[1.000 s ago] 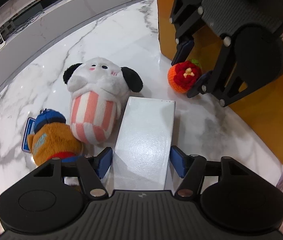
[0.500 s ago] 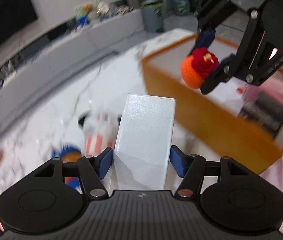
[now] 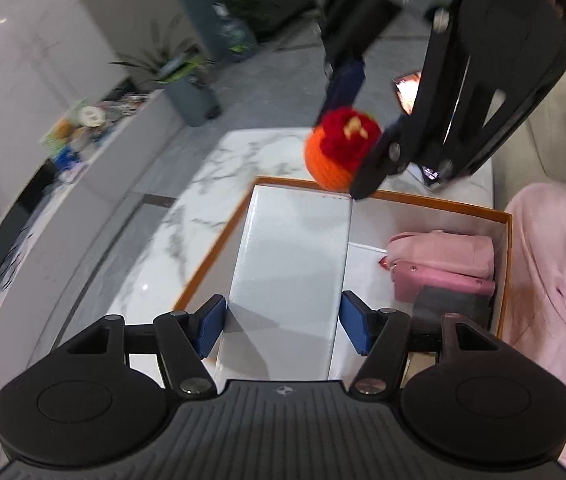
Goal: Organize objects
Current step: 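Carry the white board and knitted fruit over the orange box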
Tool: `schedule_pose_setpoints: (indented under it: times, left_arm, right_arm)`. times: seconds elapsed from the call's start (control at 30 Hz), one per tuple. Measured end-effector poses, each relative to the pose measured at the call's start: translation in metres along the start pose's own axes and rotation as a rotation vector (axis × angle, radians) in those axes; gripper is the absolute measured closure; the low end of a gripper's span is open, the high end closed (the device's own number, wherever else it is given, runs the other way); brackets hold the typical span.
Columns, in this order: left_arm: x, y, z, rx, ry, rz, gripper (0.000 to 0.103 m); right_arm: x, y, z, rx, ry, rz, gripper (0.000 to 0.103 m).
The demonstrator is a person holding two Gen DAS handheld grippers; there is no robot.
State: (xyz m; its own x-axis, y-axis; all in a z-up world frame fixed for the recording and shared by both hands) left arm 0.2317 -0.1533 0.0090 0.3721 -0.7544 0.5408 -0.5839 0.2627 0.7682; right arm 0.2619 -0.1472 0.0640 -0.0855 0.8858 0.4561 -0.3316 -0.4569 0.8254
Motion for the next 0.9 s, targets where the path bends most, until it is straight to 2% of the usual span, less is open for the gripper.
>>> schedule_pose_setpoints:
  times: [0.13, 0.27, 0.37, 0.47, 0.63, 0.77, 0.9]
  left_arm:
    - [0.007, -0.047, 0.017, -0.067, -0.08, -0.068, 0.031]
    - [-0.006, -0.084, 0.025, -0.115, -0.139, -0.146, 0.031]
    - [-0.018, -0.108, 0.026, -0.152, -0.166, -0.207, 0.031]
    - [-0.028, -0.125, 0.025, -0.175, -0.193, -0.248, 0.031]
    - [-0.033, -0.146, 0.019, -0.243, -0.154, -0.272, 0.03]
    - [-0.041, -0.157, 0.024, -0.279, -0.202, -0.299, 0.031]
    - [-0.049, -0.165, 0.026, -0.336, -0.195, -0.338, 0.031]
  right_arm:
    - [-0.022, -0.01, 0.009, -0.002, -0.044, -0.02, 0.06]
    - [-0.037, -0.024, 0.016, 0.007, -0.091, -0.027, 0.059]
    - [-0.037, -0.04, 0.013, 0.036, -0.095, -0.027, 0.059]
    - [-0.042, -0.044, 0.011, 0.061, -0.09, -0.023, 0.059]
    - [-0.04, -0.057, 0.01, 0.103, -0.093, -0.02, 0.06]
    - [-0.036, -0.077, 0.009, 0.121, -0.082, -0.027, 0.059]
    - [-0.038, -0.093, 0.01, 0.134, -0.093, -0.049, 0.059]
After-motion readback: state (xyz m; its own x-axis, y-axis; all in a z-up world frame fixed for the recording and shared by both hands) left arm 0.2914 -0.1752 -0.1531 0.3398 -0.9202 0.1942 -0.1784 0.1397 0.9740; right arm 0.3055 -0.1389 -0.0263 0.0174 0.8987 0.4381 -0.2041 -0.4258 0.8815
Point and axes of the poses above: each gripper's, at about its wrist camera, not at the fingertips, and y roughly against the way its jaws point, z to its right, x to its top, the point moved 6 cm from there along -y, roughly the way its jaws point, and after that the axes turned 2 degrees about y, right-handed, at the moved point
